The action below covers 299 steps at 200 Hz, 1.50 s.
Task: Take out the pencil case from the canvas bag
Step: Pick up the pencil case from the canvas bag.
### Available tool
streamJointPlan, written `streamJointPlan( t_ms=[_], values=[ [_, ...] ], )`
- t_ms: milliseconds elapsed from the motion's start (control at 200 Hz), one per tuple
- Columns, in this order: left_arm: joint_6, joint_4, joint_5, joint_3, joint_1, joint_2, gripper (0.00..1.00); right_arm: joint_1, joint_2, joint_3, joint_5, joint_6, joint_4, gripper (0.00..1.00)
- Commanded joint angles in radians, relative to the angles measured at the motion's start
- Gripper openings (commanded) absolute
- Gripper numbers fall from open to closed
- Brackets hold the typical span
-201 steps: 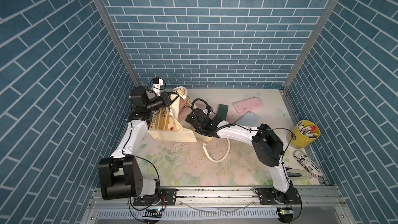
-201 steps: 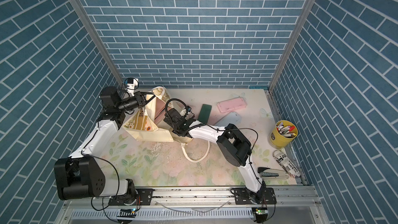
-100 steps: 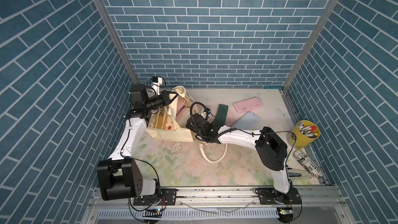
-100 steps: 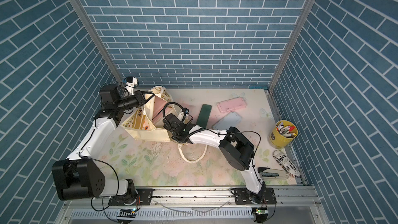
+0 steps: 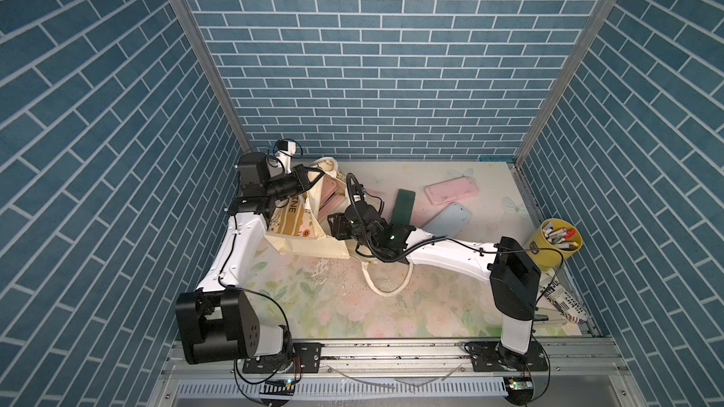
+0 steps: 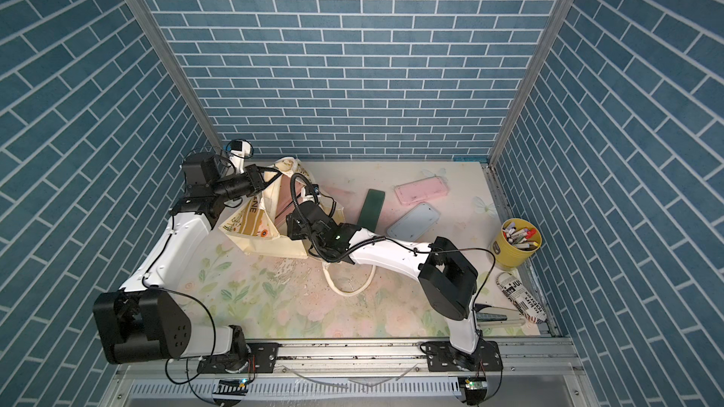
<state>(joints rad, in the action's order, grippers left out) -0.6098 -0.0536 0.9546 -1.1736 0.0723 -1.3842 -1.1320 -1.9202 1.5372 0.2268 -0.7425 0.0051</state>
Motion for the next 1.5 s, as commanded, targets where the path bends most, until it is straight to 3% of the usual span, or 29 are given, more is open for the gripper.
streamJointPlan(
  t_ms=[0, 130, 380, 620, 840, 1130, 1490],
  values=[
    [-0.026, 0.095, 0.063, -0.024, -0.009, 0.010, 0.00, 0.015, -0.065, 0.105, -0.075, 0.095, -0.106, 0.58],
    [-0.031, 0.100, 0.074, -0.026, -0.011, 0.011, 0.00, 0.047, -0.113, 0.195, -0.187, 0.173, -0.166, 0.57],
    [-0.037, 0.105, 0.097, -0.031, -0.010, 0.011, 0.00, 0.069, -0.133, 0.179, -0.393, 0.629, -0.205, 0.60],
    [-0.030, 0.098, 0.151, -0.048, -0.008, 0.011, 0.00, 0.075, -0.131, 0.104, -0.366, 1.078, -0.343, 0.68],
    [-0.019, 0.089, 0.179, -0.057, 0.000, 0.017, 0.00, 0.092, -0.027, -0.094, -0.394, 1.290, -0.231, 0.71],
    [-0.010, 0.098, 0.229, -0.062, 0.007, 0.022, 0.00, 0.155, -0.032, -0.046, -0.443, 1.349, -0.259, 0.79],
    [-0.057, 0.157, 0.251, -0.049, 0.007, 0.007, 0.00, 0.131, -0.155, 0.085, -0.357, 1.308, -0.104, 0.84]
  ],
)
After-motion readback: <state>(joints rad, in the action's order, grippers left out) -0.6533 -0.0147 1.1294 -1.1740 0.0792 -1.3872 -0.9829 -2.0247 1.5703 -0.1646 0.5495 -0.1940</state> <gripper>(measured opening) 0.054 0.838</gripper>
